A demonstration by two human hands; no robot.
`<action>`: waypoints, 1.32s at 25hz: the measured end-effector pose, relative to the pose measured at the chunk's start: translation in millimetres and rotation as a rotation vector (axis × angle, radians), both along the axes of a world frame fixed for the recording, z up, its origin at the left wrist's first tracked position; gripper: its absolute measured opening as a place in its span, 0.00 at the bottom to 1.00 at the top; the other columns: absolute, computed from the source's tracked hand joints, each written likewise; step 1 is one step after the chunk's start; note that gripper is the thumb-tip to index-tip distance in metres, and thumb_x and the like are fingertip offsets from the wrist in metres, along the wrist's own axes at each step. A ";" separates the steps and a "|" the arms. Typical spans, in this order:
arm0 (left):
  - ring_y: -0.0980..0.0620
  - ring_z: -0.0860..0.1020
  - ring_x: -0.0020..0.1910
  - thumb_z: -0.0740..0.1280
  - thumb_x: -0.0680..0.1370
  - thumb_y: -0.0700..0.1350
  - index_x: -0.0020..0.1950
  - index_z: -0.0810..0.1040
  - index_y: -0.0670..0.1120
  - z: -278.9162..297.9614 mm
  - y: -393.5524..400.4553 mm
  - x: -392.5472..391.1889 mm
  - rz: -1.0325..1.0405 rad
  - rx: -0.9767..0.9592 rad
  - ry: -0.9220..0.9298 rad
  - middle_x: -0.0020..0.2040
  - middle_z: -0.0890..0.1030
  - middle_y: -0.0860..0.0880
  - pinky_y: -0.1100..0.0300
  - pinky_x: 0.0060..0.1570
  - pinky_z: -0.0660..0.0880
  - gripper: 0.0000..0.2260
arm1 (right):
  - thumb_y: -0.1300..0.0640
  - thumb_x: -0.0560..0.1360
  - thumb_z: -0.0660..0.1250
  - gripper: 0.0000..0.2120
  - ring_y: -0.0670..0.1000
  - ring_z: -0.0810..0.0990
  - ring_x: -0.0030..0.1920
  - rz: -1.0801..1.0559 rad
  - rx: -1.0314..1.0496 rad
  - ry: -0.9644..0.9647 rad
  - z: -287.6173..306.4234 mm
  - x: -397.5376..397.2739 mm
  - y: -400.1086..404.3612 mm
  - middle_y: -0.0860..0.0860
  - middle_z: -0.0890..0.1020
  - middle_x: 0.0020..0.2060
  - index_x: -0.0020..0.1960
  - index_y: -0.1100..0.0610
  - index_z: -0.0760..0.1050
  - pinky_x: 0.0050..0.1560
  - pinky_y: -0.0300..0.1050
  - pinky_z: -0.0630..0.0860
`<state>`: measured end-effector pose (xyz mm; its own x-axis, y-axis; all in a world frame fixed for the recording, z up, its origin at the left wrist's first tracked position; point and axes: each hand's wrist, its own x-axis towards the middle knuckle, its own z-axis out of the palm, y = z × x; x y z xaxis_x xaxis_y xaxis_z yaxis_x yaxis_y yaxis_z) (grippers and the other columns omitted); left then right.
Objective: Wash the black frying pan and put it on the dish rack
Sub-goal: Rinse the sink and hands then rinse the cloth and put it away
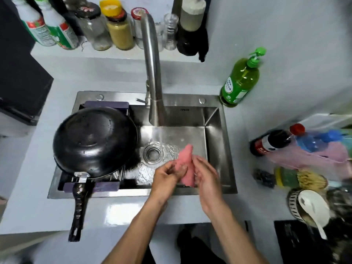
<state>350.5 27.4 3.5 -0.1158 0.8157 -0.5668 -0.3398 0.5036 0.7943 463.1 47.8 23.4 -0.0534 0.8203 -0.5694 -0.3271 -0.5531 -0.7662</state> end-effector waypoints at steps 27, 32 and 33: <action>0.59 0.80 0.44 0.70 0.74 0.30 0.51 0.81 0.44 26.6 105.3 19.2 -0.256 0.314 0.445 0.46 0.83 0.48 0.71 0.48 0.76 0.12 | 0.59 0.78 0.69 0.09 0.44 0.84 0.48 0.069 0.336 -0.684 7.3 110.4 43.5 0.46 0.85 0.49 0.54 0.46 0.79 0.43 0.40 0.81; 0.54 0.80 0.49 0.72 0.68 0.25 0.51 0.81 0.47 18.1 112.6 3.9 -0.492 0.382 0.465 0.48 0.82 0.53 0.69 0.46 0.77 0.20 | 0.65 0.74 0.73 0.17 0.37 0.83 0.49 -0.093 0.297 -0.589 9.7 101.6 41.6 0.40 0.84 0.49 0.60 0.51 0.80 0.46 0.33 0.79; 0.54 0.80 0.50 0.72 0.67 0.25 0.51 0.82 0.48 17.0 115.2 5.3 -0.534 0.429 0.520 0.48 0.81 0.56 0.66 0.50 0.77 0.21 | 0.64 0.74 0.73 0.19 0.35 0.83 0.49 -0.079 0.290 -0.613 8.4 101.9 41.0 0.37 0.82 0.50 0.62 0.49 0.79 0.46 0.31 0.79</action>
